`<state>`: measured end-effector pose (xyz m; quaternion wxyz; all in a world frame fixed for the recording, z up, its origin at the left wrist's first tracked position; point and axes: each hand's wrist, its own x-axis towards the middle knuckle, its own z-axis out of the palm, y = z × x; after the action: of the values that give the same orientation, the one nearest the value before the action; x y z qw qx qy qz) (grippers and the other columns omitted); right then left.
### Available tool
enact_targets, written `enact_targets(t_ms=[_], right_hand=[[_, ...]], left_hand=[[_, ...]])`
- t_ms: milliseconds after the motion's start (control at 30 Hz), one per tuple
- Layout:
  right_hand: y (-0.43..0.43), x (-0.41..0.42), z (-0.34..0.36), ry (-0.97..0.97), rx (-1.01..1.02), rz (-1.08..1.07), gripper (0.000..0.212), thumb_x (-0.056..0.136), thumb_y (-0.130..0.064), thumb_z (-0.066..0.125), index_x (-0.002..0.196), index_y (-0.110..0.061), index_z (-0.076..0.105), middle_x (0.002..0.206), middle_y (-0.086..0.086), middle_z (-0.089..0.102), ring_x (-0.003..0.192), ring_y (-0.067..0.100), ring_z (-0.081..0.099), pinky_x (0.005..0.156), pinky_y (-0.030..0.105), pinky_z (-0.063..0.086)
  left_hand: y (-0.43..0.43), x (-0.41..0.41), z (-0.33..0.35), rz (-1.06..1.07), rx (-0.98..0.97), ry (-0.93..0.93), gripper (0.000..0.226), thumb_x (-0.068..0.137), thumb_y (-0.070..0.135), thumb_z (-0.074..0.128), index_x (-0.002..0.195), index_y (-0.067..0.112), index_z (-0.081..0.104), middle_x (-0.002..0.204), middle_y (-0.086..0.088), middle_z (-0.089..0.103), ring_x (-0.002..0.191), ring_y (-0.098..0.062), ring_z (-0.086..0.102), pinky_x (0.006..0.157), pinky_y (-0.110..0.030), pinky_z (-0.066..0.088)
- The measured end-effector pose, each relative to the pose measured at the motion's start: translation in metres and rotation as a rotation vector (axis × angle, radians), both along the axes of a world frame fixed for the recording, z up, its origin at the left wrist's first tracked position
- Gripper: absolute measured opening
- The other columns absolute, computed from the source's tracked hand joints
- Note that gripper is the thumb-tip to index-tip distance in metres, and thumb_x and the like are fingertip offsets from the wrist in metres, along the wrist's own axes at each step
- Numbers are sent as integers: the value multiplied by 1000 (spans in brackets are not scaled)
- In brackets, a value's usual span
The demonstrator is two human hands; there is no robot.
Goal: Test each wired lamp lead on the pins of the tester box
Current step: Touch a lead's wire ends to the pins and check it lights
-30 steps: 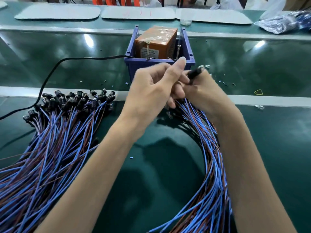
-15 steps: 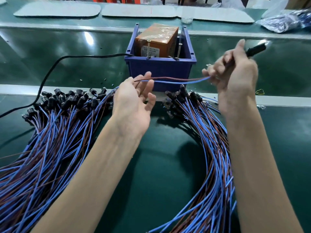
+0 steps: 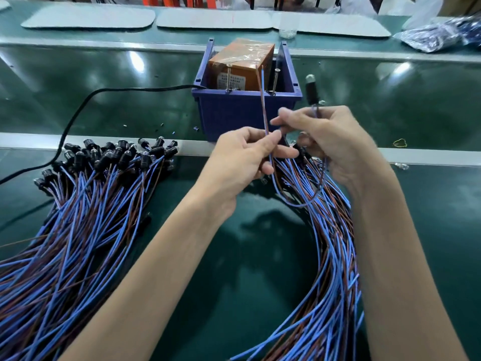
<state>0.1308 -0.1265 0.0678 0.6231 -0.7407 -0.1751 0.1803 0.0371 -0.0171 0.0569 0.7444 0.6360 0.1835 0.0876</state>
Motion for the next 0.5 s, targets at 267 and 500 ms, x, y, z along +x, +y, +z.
enact_targets(t_ms=[267,500], right_hand=[[5,-5,-1,63,93,132,5,81,-8,73,77,-5,72,58,1,60,48,3,42,44,14,40],[7,-3,-3,36,39,88,16,89,-13,65,74,-14,65,56,-6,66,43,0,50,45,11,38]], left_hand=[[7,1,-7,-14,88,53,17,91,21,63,76,17,55,70,1,74,45,-2,46,55,-17,38],[10,-1,-11,72,161,-19,17,91,19,64,75,15,62,63,9,71,48,5,56,46,-6,39]])
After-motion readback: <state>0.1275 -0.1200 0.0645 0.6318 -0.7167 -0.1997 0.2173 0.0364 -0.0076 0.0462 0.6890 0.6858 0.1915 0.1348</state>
